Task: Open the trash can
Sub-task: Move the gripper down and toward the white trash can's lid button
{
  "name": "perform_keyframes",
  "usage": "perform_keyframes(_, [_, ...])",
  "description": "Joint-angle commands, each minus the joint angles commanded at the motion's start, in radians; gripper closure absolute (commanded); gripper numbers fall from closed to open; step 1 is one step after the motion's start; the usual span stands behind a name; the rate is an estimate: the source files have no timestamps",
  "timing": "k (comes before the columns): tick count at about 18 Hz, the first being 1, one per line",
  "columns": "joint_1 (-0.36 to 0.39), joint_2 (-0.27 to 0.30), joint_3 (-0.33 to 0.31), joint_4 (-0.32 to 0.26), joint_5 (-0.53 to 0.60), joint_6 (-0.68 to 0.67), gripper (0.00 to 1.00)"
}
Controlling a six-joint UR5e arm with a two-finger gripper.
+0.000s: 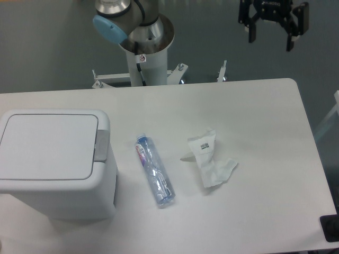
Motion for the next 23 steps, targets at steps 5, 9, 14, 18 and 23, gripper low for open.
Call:
perform_keyframes(5, [-0.005, 0.000, 0.002, 0.000, -0.003, -0.024, 0.00])
perform_keyframes(9, [-0.078, -0.055, 0.031, 0.002, -0.133, -0.332, 0.00])
perform_keyframes(14, [-0.201, -0.153, 0.109, 0.041, -0.178, -0.748, 0.00])
perform_keyframes(18, [-0.268, -0.181, 0.109, 0.080, -0.181, -0.882, 0.00])
perform_keyframes(23, [-0.365, -0.210, 0.110, 0.113, -0.181, -1.098, 0.00])
